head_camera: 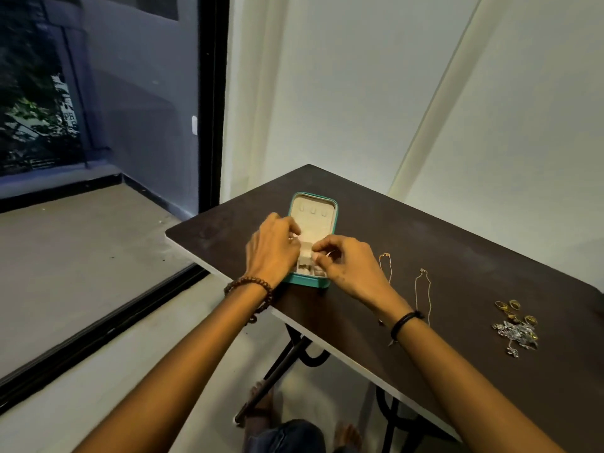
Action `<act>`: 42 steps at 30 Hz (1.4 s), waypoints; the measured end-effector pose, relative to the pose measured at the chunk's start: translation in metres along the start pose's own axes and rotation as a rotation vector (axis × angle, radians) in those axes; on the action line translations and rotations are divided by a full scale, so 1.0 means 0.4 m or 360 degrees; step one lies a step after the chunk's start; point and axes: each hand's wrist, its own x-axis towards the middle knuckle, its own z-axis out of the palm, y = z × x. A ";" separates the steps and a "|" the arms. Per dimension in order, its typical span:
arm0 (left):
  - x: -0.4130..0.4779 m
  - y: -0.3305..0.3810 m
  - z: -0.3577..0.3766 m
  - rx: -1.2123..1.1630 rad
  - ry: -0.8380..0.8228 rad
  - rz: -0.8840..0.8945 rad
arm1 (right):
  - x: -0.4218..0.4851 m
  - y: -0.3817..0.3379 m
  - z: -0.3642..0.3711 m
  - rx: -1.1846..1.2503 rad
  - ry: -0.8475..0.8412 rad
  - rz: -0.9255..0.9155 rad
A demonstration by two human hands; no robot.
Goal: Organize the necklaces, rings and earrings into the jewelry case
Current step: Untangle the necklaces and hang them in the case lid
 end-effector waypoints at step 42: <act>0.006 -0.125 -0.008 -0.0177 0.0247 -0.0321 | 0.073 -0.091 0.100 0.0363 0.0131 0.0235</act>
